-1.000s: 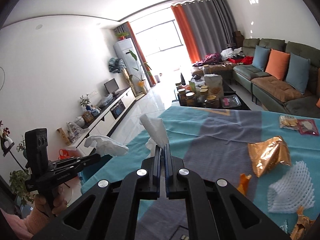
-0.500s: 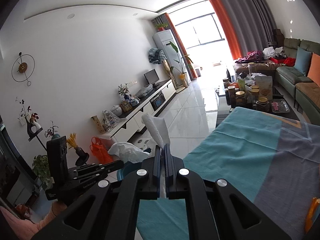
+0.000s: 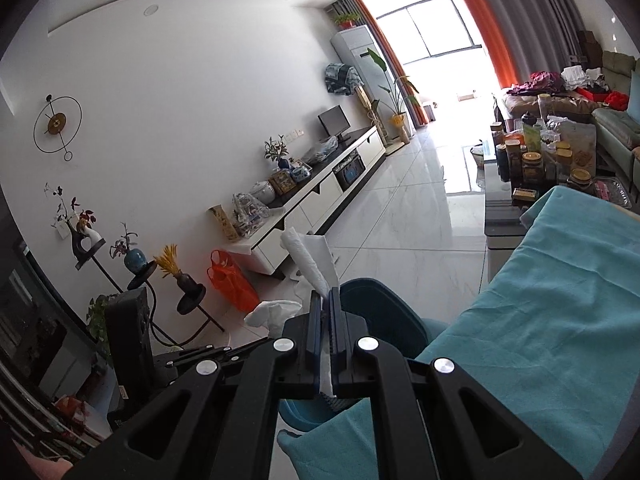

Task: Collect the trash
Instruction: 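Carry tissues to the teal bin and open both grippers to drop them, then move both grippers back over the table toward the wrappers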

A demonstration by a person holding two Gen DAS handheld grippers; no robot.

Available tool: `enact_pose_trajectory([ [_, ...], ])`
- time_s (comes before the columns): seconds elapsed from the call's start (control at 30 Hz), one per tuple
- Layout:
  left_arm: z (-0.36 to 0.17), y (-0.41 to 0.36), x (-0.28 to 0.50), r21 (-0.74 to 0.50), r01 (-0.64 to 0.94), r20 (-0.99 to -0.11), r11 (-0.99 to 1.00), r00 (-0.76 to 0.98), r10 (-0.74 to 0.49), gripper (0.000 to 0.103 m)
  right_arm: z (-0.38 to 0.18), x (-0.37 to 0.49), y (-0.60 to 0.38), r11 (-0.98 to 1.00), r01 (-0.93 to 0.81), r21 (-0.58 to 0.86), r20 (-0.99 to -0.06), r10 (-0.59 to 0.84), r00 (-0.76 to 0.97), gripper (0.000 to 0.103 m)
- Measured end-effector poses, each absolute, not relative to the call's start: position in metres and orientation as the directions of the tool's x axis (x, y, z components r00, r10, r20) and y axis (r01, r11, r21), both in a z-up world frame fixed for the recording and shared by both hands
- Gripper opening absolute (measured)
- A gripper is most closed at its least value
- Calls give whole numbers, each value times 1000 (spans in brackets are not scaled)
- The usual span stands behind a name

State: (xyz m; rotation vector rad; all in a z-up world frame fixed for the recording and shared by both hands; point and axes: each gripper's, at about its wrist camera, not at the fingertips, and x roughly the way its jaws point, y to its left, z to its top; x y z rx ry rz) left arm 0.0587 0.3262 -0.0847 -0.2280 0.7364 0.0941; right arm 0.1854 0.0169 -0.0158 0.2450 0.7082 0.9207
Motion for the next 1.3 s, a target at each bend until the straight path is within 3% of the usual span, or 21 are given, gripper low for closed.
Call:
enact_pose_trajectory([
  [0.27, -123, 325, 85, -189, -208, -737, 960, 676, 1, 5, -63, 199, 52, 639, -604, 477, -591, 742, 318, 4],
  [0.53, -152, 312, 117, -180, -214, -773, 960, 634, -3, 7, -80, 202, 59, 669, -570, 477, -652, 704, 281, 8],
  [0.6, -156, 309, 120, -181, -220, -776, 959, 631, -1, 9, -79, 201, 58, 674, -572, 467, -659, 697, 283, 19],
  [0.7, -150, 305, 117, -189, -228, -767, 955, 641, 1, 13, -77, 199, 54, 681, -565, 465, -659, 693, 292, 21],
  [0.9, -131, 295, 108, -210, -207, -733, 956, 680, -14, 28, -71, 192, 38, 676, -567, 471, -635, 706, 314, 21],
  [0.97, -123, 288, 102, -211, -184, -714, 960, 700, -23, 38, -65, 185, 26, 673, -577, 463, -622, 710, 329, 21],
  [1.03, -112, 277, 96, -216, -145, -690, 966, 723, -46, 47, -58, 177, 13, 674, -586, 451, -609, 712, 349, 22],
  [1.3, -77, 212, 83, -227, 47, -601, 973, 779, -178, 67, -33, 140, -59, 723, -577, 379, -555, 677, 483, 29],
])
